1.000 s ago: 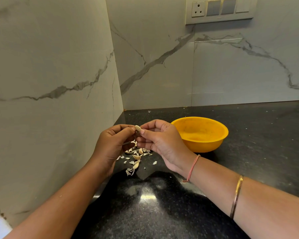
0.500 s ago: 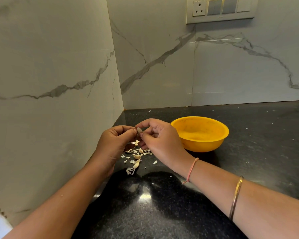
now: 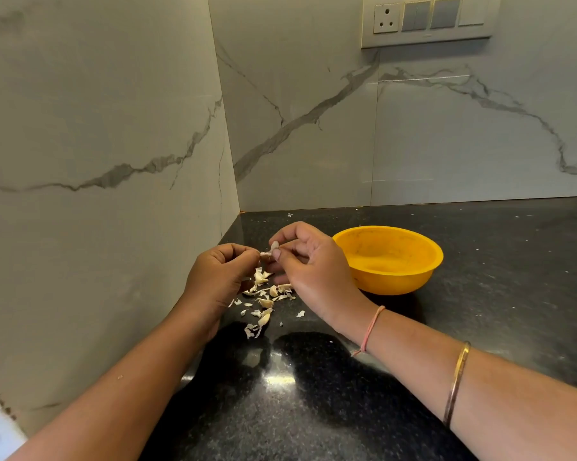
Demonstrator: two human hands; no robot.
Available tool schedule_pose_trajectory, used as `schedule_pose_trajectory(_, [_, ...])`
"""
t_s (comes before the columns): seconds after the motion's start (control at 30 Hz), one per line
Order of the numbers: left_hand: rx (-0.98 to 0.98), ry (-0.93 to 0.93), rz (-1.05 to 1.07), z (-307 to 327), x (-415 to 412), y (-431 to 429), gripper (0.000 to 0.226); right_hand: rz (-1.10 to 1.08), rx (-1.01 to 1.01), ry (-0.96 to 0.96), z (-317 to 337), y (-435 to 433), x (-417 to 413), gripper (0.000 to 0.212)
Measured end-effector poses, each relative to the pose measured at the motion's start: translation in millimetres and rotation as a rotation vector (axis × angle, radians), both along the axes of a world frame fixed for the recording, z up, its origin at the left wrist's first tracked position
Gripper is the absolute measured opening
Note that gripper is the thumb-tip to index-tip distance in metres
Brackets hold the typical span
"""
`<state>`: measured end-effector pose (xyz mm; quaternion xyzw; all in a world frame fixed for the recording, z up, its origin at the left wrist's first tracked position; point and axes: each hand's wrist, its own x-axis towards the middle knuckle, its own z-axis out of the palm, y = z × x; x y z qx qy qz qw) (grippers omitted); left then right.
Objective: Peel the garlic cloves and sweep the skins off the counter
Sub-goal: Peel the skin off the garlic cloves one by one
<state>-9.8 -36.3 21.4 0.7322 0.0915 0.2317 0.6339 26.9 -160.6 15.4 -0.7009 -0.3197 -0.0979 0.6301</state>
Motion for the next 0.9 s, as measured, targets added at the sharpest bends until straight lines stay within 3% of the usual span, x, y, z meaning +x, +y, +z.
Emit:
schedule_pose_trajectory(0.37, [-0.040,0.016,0.119,-4,4,8,0.014,0.079,0.190,0.150,9,-3,-3,0.017])
schedule_pose_trajectory(0.5, [0.043,-0.040,0.036,-1,1,6,0.016,0.096,0.210,0.181,9,-4,-3,0.015])
schedule_pose_trajectory(0.7, [-0.061,-0.082,-0.097,2,-5,-1,0.011,0.051,0.148,0.083,6,-4,0,0.019])
schedule_pose_trajectory(0.9, [-0.011,-0.080,-0.089,1,-4,-2,0.013,0.007,0.032,-0.038,4,-4,4,0.020])
